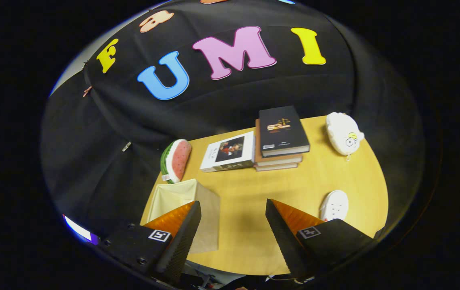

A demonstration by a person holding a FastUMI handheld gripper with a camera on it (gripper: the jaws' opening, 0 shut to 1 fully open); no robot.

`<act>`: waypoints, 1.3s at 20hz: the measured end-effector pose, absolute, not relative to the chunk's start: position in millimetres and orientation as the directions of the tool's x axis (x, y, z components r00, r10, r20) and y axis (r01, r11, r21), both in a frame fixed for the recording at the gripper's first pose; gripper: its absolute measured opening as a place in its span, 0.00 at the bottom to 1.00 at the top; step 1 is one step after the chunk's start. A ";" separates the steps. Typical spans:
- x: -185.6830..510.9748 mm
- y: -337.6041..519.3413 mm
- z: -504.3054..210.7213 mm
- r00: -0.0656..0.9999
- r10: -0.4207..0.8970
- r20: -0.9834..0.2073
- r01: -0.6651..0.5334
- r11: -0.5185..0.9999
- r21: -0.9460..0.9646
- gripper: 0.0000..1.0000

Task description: Open the storage box then place both shoes into the box .Put the left shoe in first, then the right shoe, with the right side of both shoes facing outward in a uniform manner.

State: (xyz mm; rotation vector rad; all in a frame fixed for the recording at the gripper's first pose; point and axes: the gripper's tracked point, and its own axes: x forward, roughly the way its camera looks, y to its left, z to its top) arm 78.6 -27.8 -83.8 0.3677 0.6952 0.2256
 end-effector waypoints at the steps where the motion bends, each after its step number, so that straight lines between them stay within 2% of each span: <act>1: 79.0 -50.6 -88.8 0.753 0.294 -0.589 -0.067 0.924 0.376 0.99; 7: 69.5 -163.8 -140.8 0.749 0.142 -0.647 -0.004 0.978 0.210 0.99; 12: 45.9 -209.4 -200.9 0.717 0.105 -0.689 -0.019 0.991 0.132 0.99; 19: 5.8 -217.4 -281.0 0.610 0.120 -0.783 -0.073 0.993 0.095 0.98; 26: 9.0 -212.7 -351.0 0.489 0.133 -0.862 0.005 0.988 0.155 0.99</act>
